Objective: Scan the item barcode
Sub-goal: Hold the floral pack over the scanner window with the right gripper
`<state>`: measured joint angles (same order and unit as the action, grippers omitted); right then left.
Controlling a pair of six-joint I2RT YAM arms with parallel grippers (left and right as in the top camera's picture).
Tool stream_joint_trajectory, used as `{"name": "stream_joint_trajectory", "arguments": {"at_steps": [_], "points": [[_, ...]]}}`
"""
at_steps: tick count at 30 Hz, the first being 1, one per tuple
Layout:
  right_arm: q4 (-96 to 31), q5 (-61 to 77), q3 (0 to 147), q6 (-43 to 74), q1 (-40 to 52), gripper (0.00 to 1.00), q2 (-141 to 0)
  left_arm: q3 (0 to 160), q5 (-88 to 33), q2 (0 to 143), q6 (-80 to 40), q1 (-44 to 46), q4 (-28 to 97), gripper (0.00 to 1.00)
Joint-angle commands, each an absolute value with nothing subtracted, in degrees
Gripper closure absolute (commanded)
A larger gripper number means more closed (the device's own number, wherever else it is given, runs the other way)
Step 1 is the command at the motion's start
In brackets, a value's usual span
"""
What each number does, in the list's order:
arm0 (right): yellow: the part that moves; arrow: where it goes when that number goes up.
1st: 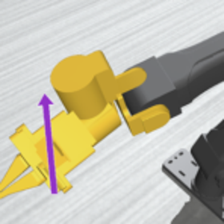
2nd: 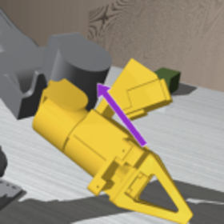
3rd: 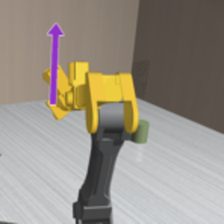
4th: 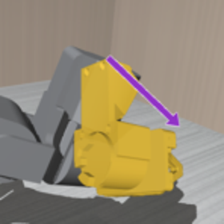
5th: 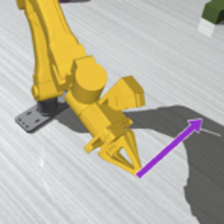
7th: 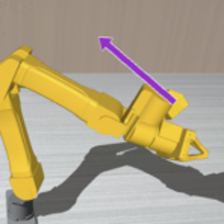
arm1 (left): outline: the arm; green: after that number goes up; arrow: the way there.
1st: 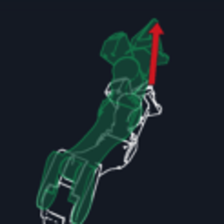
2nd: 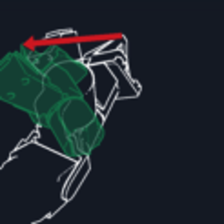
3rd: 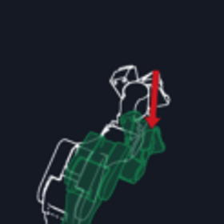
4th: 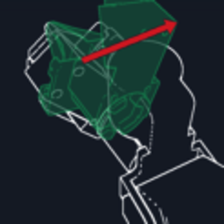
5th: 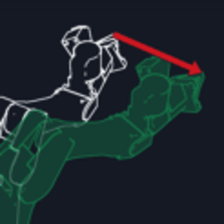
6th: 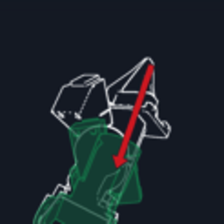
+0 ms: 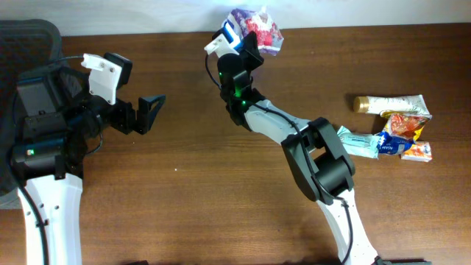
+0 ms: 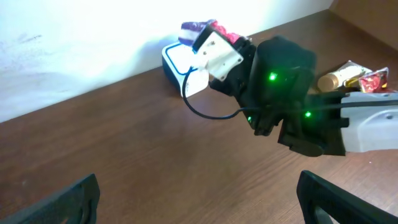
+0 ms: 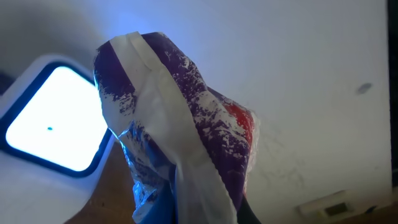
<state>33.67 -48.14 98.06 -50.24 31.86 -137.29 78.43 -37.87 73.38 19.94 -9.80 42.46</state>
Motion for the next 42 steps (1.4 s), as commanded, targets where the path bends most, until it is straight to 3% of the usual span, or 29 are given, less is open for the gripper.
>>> {"name": "stream_joint_trajectory", "arguments": {"at_steps": [1,15,28,30,33,37,42], "points": [[36.0,-43.9,98.9,-56.8,32.0,0.96,-139.0,79.1,-38.1,72.6,19.6,-10.1,42.3,0.01],[38.4,-39.9,98.9,-64.3,32.2,0.96,-142.9,79.1,-38.1,72.6,19.6,-10.1,42.3,0.01],[41.8,-41.3,98.9,-64.3,32.2,0.96,-143.0,79.1,-38.1,72.6,19.6,-10.1,42.3,0.01],[47.2,-48.4,99.3,-59.6,32.3,0.96,-142.6,79.1,-38.1,72.6,19.6,-10.1,42.3,0.01],[50.8,-56.7,99.4,-56.2,32.1,0.96,-137.5,79.1,-38.1,72.6,19.6,-10.1,42.3,0.01],[50.5,-57.7,99.4,-56.0,32.1,0.96,-129.1,79.1,-38.1,72.6,19.6,-10.1,42.3,0.01],[36.4,-65.0,99.4,-53.8,29.4,0.96,-118.2,79.1,-38.1,72.6,19.6,-10.1,42.8,0.01]]}}
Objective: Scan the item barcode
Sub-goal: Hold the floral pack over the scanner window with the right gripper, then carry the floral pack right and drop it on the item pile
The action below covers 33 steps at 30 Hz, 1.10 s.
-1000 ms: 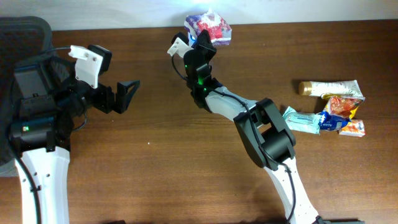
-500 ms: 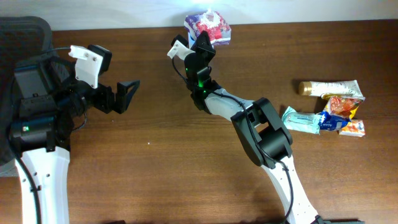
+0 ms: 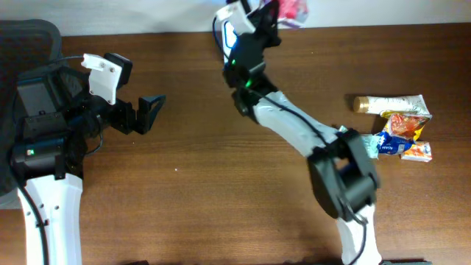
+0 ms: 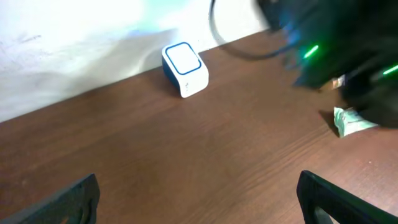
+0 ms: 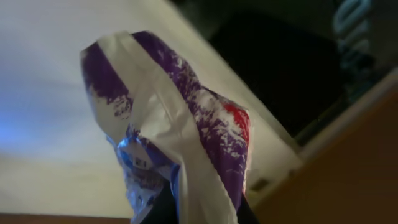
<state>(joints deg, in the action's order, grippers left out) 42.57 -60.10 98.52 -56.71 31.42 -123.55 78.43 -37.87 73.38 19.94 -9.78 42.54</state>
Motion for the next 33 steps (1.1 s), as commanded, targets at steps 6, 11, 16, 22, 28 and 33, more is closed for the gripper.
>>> {"name": "stream_joint_trajectory", "arguments": {"at_steps": [6,11,16,22,28,33], "points": [[-4.5,-61.2,99.4,-31.0,23.9,0.96,-104.3,79.1,-38.1,72.6,19.6,-10.0,44.6,0.01],[-36.6,-37.9,99.4,-7.3,17.1,0.96,-89.3,79.1,-38.1,72.6,19.6,-9.6,46.8,0.01],[-56.6,-5.8,99.4,-0.3,-0.8,0.96,-78.8,79.1,-36.4,72.6,19.6,-5.1,49.2,0.01],[-61.3,24.4,89.9,-0.4,-26.3,0.96,-80.7,79.1,-32.9,72.6,19.6,0.1,49.5,0.01],[-45.6,35.4,70.9,-0.3,-37.3,0.96,-89.3,79.1,-30.8,72.6,19.6,0.1,49.6,0.01],[-43.8,35.4,70.8,1.7,-38.7,0.26,-93.6,79.1,-30.1,72.6,19.6,0.1,49.6,0.01]]}}
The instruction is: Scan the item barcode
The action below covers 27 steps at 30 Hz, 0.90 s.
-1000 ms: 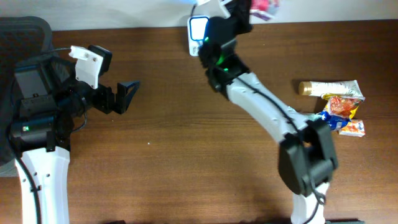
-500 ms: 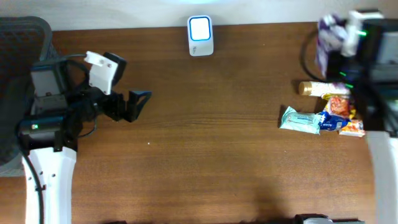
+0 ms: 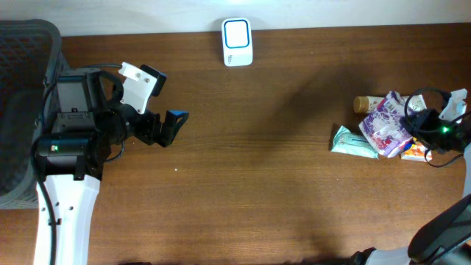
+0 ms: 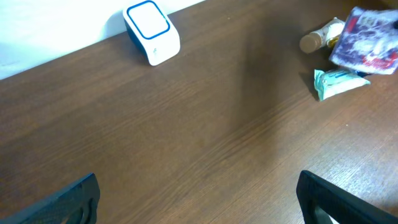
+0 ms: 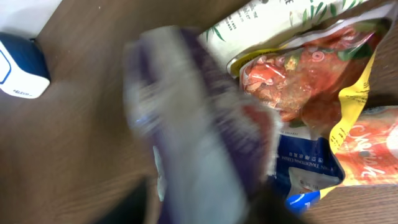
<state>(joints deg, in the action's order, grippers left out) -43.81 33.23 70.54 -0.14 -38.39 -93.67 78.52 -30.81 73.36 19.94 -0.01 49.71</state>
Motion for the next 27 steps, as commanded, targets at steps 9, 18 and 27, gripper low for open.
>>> {"name": "stream_joint_trajectory", "arguments": {"at_steps": [9,18,27], "points": [[-53.3,33.9,79.6,3.7,-30.3,0.02,-66.7,79.1,-21.8,53.9,19.6,0.1,50.3,0.01],[-59.7,27.6,79.6,3.7,-13.1,0.01,-48.1,79.1,-21.8,47.3,19.6,0.1,53.8,0.01],[-67.0,27.6,79.6,3.7,-13.1,0.02,-48.8,79.1,-21.8,47.3,19.6,0.1,53.8,0.01]]}}
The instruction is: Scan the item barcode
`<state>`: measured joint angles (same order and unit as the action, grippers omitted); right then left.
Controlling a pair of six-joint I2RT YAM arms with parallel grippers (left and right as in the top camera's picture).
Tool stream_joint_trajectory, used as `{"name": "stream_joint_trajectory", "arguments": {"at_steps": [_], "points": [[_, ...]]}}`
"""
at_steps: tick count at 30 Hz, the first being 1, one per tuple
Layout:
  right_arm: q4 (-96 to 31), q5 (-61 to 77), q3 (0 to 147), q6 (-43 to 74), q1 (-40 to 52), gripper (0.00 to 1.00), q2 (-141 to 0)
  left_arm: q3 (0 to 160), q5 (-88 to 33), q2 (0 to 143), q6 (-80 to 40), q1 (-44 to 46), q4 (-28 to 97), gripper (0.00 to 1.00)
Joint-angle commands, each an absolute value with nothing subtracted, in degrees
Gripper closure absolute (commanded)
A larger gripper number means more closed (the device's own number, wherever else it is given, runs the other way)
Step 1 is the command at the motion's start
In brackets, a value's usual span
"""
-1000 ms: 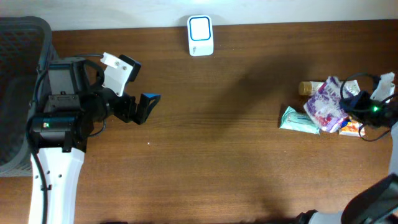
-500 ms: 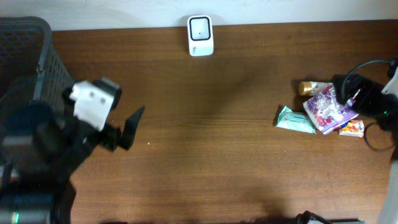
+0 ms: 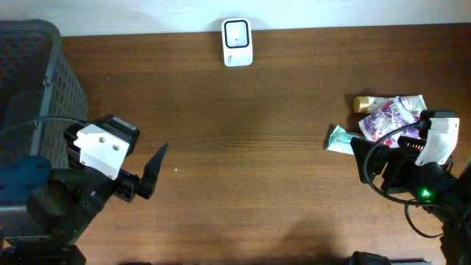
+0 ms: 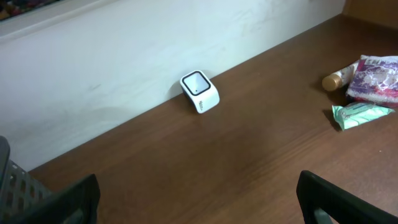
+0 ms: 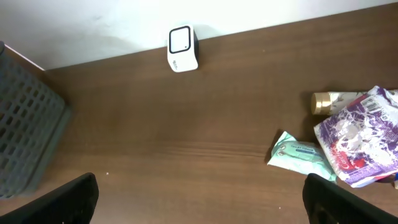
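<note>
The white barcode scanner (image 3: 237,32) stands at the table's back edge, also seen from the left wrist (image 4: 199,91) and the right wrist (image 5: 182,47). The purple snack bag (image 3: 390,116) lies on the pile at the right, over a tube and beside a green wipes pack (image 3: 340,139); the right wrist view shows the bag (image 5: 359,142) lying free. My right gripper (image 3: 364,168) is open and empty just in front of the pile. My left gripper (image 3: 151,175) is open and empty at the front left, far from the items.
A dark grey mesh basket (image 3: 29,66) stands at the left edge. A gold-capped tube (image 3: 364,104) and red and yellow packets lie in the pile at the right. The wall runs right behind the scanner.
The purple bag, then at my right gripper over the pile, now lies on the pile, released. My right gripper is open and drawn back toward the front. My left arm has moved toward the front left.
My right gripper first held the purple bag in front of the lit scanner at the back. Then it held the bag higher by the back edge. Then it was at the pile on the right with the bag. Now the bag rests there and both grippers are open.
</note>
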<state>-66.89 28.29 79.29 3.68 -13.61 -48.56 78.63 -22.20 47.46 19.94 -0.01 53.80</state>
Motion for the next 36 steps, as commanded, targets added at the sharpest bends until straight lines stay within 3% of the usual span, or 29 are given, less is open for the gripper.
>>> {"name": "stream_joint_trajectory", "arguments": {"at_steps": [1,15,20,24,28,36], "points": [[-66.9,27.6,79.6,3.7,-13.1,0.02,-48.8,79.1,-21.8,47.3,19.6,0.1,53.8,0.01],[-66.9,27.6,79.6,3.7,-13.1,0.01,-48.9,79.1,-21.4,47.3,19.6,1.3,53.9,0.01],[-66.9,27.6,79.6,3.7,-13.1,0.02,-48.9,77.0,-14.9,42.4,19.6,1.3,58.1,0.01],[-66.9,27.6,79.6,3.7,-13.1,0.01,-48.9,57.7,-10.7,32.5,19.6,1.3,45.6,0.01],[-66.9,27.6,79.6,3.7,-13.1,0.01,-48.9,34.2,-10.9,21.0,10.7,0.2,27.2,0.01],[-66.9,27.6,79.6,3.7,-13.1,0.02,-48.9,7.8,-10.9,5.7,2.9,-1.3,12.1,0.01]]}}
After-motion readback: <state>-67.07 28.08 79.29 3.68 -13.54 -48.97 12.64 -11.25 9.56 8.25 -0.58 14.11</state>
